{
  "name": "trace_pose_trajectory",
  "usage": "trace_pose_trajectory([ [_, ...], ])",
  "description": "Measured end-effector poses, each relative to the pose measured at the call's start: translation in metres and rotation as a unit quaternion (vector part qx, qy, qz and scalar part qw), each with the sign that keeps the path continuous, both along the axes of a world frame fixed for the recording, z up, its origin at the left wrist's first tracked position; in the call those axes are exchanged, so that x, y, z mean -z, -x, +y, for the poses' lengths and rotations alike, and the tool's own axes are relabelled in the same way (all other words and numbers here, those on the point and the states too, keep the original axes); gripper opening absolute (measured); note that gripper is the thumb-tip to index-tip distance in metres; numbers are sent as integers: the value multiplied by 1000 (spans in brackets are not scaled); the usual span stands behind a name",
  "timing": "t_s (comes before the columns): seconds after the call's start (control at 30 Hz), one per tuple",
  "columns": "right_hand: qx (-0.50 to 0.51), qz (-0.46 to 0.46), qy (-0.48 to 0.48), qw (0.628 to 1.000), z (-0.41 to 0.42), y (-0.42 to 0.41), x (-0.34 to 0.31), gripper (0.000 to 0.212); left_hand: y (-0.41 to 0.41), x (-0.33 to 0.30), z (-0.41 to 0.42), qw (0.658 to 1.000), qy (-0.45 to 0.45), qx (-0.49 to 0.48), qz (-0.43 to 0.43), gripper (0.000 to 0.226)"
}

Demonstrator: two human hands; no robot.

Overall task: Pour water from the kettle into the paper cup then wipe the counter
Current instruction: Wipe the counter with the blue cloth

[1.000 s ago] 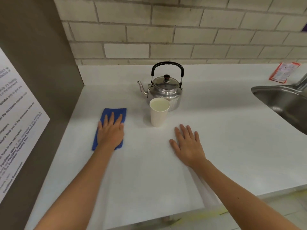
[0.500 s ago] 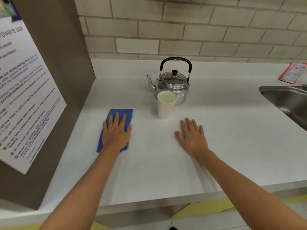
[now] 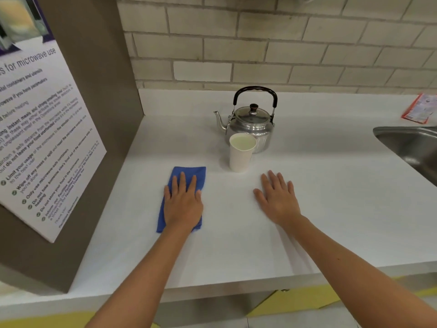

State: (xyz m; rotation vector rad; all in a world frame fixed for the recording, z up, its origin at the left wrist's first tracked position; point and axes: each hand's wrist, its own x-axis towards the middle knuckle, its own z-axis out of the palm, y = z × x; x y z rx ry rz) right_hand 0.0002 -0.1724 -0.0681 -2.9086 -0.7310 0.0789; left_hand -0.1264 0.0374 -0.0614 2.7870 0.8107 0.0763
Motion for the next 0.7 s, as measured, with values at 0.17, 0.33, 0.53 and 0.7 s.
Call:
trace_pose_trajectory([
  [0.17,-5,6,8,1000,0,-1,-1,63,-23,-2,-70,999,-3,31,-19,53],
  [0.33,-19,23,15,999,-4,-4,-1,63,10,11,-83,989,1,141,-45,52],
  [0.53,-26,29,-1,999,-6,-3,-1,62,-6,1,-37,999,-2,44,-28,51],
  [0.7,-22,64,-58,996,-8,-4,-7,54,-23,3,-86,1000,-5,-18,-23,53],
])
